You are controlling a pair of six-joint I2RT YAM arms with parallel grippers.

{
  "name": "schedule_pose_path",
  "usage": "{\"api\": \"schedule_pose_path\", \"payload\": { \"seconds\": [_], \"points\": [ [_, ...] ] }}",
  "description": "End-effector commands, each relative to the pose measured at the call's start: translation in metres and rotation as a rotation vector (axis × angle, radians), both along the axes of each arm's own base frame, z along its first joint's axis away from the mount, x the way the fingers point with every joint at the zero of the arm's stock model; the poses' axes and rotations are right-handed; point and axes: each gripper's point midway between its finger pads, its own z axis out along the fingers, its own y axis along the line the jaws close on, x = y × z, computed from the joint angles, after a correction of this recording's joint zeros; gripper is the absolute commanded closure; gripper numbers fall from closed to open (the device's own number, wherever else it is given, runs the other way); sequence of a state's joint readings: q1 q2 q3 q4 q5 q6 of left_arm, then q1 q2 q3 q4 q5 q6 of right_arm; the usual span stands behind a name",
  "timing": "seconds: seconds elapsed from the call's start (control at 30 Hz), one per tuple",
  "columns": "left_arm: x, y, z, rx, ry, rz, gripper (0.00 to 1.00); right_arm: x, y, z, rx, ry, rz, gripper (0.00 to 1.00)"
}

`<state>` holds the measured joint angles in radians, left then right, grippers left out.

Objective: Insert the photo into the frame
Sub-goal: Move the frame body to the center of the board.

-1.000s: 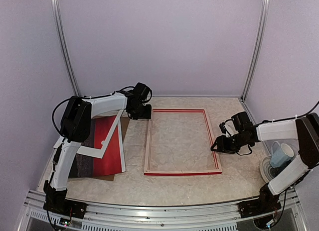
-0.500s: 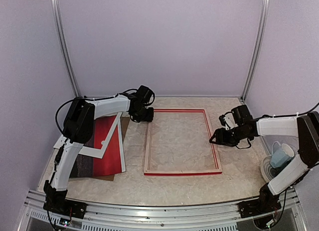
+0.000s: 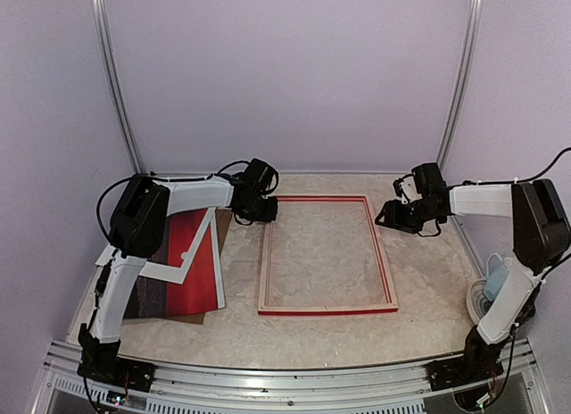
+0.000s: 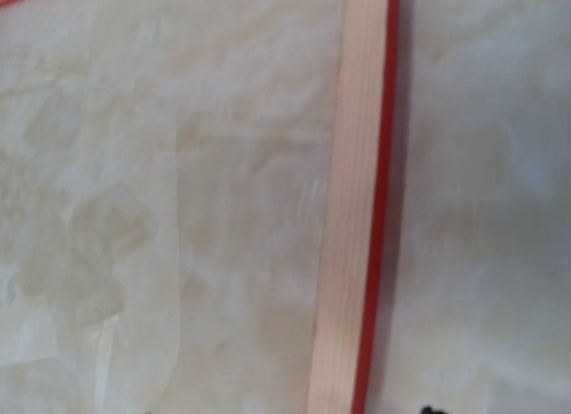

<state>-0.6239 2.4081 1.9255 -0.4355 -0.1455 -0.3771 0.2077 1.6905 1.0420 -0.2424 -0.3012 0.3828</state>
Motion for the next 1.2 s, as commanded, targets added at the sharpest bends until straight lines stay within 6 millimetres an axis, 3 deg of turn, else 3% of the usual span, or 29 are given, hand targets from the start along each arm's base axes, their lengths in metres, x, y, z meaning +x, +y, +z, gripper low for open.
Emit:
{"api": "schedule_pose_path", "payload": {
  "seconds": [0.0,0.2,0.4,0.57,0.8,1.03,1.17],
  "points": [
    [-0.042,0.005,-0.039,0.103,0.116,-0.079,0.81,0.022,-0.006,-0.003,-0.032,0.002,-0.029,0.37],
    [-0.064,-0.004,-0.039,0.122,0.114,-0.155,0.84,0.041,-0.004,-0.001,-0.027,-0.004,-0.04,0.39],
    [-0.085,-0.011,-0.039,0.133,0.111,-0.235,0.85,0.044,-0.005,0.001,-0.034,-0.003,-0.035,0.39],
    [-0.086,-0.012,-0.031,0.135,0.081,-0.267,0.88,0.035,-0.01,-0.008,-0.054,0.02,-0.024,0.39],
    [-0.08,-0.031,-0.011,0.116,0.029,-0.383,0.9,0.02,-0.021,-0.016,-0.11,0.042,-0.021,0.38],
    [-0.085,-0.049,-0.011,0.107,0.026,-0.512,0.9,0.02,-0.023,-0.015,-0.16,0.042,0.032,0.35],
    [-0.083,-0.05,-0.013,0.163,0.011,-0.549,0.87,0.016,-0.017,-0.017,-0.139,0.048,0.069,0.35]
  ]
}}
